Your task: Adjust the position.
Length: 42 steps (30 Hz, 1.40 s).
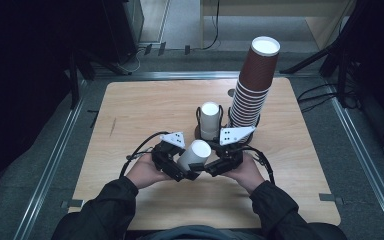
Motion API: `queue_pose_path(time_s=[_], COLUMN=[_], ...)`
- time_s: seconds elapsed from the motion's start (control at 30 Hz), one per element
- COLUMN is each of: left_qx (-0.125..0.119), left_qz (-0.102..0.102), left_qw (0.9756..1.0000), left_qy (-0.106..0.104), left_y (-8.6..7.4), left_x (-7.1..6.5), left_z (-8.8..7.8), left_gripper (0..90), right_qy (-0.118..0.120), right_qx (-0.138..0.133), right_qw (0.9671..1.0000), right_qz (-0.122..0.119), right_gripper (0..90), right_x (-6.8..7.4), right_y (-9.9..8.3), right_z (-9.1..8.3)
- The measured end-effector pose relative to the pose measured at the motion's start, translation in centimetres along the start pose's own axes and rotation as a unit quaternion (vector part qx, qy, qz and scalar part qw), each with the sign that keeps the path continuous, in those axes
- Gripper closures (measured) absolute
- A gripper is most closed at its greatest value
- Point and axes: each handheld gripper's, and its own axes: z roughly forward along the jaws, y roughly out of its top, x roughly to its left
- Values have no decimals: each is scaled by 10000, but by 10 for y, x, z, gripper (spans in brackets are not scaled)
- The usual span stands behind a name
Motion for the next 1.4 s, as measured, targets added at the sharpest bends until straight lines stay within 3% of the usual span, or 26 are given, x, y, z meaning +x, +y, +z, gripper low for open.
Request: queue_pose_path(time_s=[0.03,0.43,0.57,0.93,1.1,1.2,1.4], left_qx=[0,93,36,84,162,237,629], left_qz=[0,23,-13,-62,-63,-31,61], left_qw=[10000,9999,10000,9999,9998,9995,9967], left_qy=[0,-45,-54,-131,96,211,513], left_y=[0,0,0,-3,-5,-6,-6], left_x=[0,0,2,8,13,13,14], left_z=[0,1,-1,-13,-28,-32,-35], left_gripper=[211,230,234,249,252,254,254], right_qy=[-12,-90,-206,-221,-347,-452,-571], right_qx=[13,178,275,373,609,885,1300], right_qw=[10000,9998,9994,9990,9975,9950,9899], right_qz=[4,-11,-84,59,68,17,-7], right_gripper=[300,295,241,198,193,193,193], right_x=[0,2,4,2,-1,-2,-2], right_y=[0,1,4,7,7,5,0], right_z=[0,1,2,-5,-9,-8,-3])
